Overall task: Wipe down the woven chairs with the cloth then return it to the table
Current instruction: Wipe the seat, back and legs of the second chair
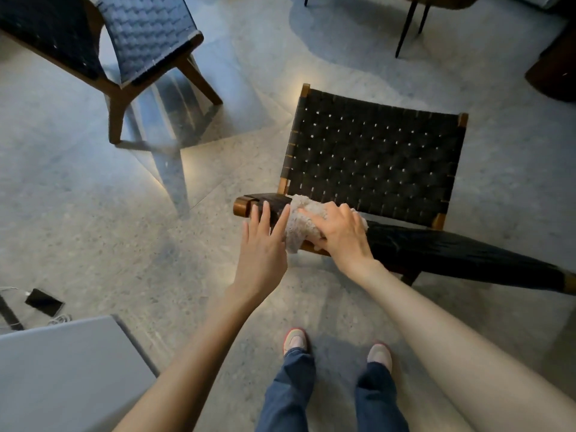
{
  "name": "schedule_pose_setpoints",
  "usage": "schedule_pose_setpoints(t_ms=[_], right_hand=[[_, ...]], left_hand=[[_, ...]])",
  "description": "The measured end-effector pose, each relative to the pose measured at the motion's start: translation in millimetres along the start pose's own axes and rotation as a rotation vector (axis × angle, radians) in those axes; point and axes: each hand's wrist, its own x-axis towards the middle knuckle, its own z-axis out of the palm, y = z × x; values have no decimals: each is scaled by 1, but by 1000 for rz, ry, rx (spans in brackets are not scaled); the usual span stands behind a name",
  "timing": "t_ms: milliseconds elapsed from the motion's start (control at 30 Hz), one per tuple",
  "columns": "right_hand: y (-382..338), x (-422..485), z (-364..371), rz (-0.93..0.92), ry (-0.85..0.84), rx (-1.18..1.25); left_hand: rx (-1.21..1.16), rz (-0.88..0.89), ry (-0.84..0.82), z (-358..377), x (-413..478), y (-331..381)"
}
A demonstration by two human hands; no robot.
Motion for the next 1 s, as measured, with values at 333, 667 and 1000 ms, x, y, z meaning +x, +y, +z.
schedule_pose_setpoints(t_ms=[333,667,1000], right_hand=[[179,-132,-63,309,-171,-212],[286,-255,-139,607,46,-232],[319,-215,-74,780,100,536]], left_hand=[[166,44,-201,61,-8,125],[112,112,-203,111,-25,260],[159,70,-138,130,-23,271]])
